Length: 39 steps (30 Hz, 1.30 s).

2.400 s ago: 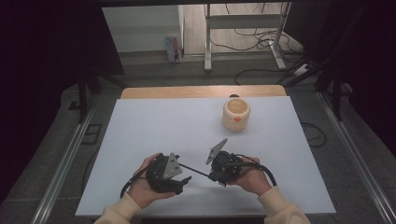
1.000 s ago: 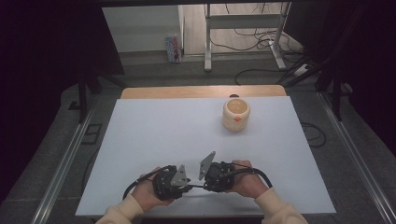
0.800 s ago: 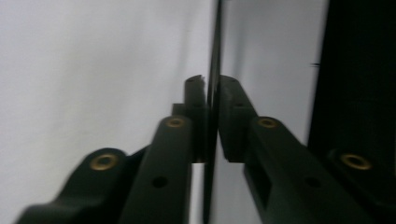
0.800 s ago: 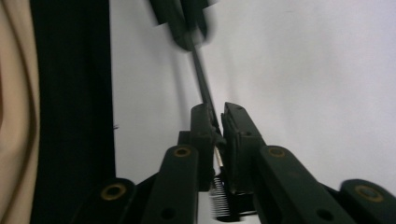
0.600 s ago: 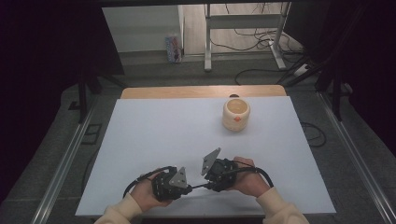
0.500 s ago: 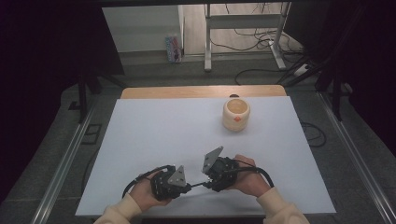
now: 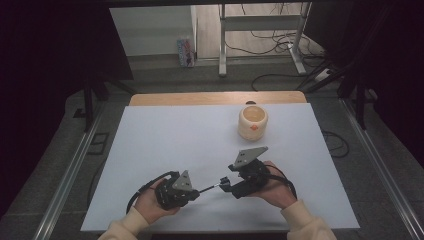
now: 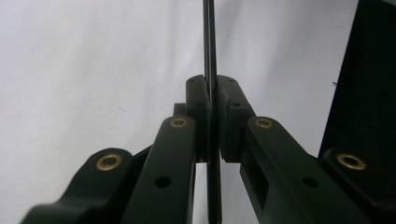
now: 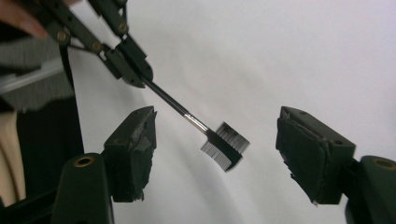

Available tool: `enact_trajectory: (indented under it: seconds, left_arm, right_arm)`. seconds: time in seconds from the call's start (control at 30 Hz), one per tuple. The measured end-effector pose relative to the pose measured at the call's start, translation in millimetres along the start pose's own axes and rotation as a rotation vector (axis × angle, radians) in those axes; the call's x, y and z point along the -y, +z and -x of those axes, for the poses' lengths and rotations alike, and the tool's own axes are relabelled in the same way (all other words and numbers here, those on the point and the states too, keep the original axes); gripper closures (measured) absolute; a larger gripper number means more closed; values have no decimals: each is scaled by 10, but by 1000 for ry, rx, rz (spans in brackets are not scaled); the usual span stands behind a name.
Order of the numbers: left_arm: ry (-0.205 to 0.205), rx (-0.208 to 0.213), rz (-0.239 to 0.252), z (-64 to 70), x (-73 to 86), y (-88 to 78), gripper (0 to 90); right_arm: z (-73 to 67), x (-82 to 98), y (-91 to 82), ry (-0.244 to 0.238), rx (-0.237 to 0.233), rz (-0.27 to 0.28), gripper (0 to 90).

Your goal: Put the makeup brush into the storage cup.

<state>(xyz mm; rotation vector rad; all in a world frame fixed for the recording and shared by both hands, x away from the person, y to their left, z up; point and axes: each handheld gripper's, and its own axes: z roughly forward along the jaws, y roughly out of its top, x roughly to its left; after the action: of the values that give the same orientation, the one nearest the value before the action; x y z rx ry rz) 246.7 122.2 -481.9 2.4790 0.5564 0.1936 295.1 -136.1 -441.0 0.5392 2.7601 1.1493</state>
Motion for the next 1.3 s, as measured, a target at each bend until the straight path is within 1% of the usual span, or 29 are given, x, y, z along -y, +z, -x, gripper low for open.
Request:
enact_trajectory:
  seconds: [0.07, 0.1, 0.23, 0.3, 0.37, 0.4, 0.43, 0.47, 0.53, 0.6, 0.7, 0.83, 0.9, 1.0, 1.07, 1.1, 1.17, 1.3]
  left_arm:
    - [-14, -12, 13, -21, 13, -33, 854]
    - [-16, -15, 19, -30, 19, -44, 854]
    - [-45, -21, 40, -60, 52, -84, 854]
    - [-51, -14, 39, -60, 59, -88, 854]
    - [-51, -12, 37, -53, 66, -89, 854]
    - [-51, -12, 38, -54, 67, -92, 854]
    - [-52, -13, 39, -57, 69, -98, 854]
    - [-62, -14, 49, -57, 71, -101, 855]
    - [-71, -17, 54, -65, 78, -110, 854]
    - [-77, -18, 56, -76, 87, -115, 854]
    - [-92, -13, 53, -78, 90, -104, 855]
    - [-97, -17, 55, -74, 80, -98, 854]
    - [-104, -23, 60, -81, 81, -103, 854]
    - [-117, -19, 67, -89, 86, -108, 854]
    - [-123, -18, 70, -90, 87, -105, 854]
    - [-130, -15, 77, -91, 87, -104, 854]
    - [-135, -17, 83, -94, 87, -108, 854]
    - [-161, -18, 107, -108, 98, -123, 854]
  right_arm:
    - [32, 45, -40, 31, 18, 28, 270]
    - [59, 80, -65, 54, 29, 41, 266]
    - [145, 192, -141, 132, 61, 69, 258]
    - [169, 269, -173, 183, 60, 85, 251]
    - [173, 333, -181, 209, 61, 88, 242]
    - [171, 377, -179, 231, 69, 88, 237]
    - [176, 399, -180, 241, 74, 87, 235]
    - [185, 422, -183, 262, 78, 85, 234]
    - [212, 447, -193, 286, 89, 91, 233]
    - [214, 448, -206, 293, 100, 95, 232]
    - [209, 453, -200, 298, 99, 92, 230]
    - [207, 457, -179, 292, 98, 82, 228]
    - [207, 456, -179, 293, 102, 82, 228]
    - [212, 458, -183, 295, 110, 79, 229]
    - [212, 458, -183, 293, 97, 80, 241]
    - [207, 456, -182, 292, 90, 80, 241]
    - [204, 451, -177, 287, 92, 79, 237]
    - [206, 453, -169, 298, 97, 81, 224]
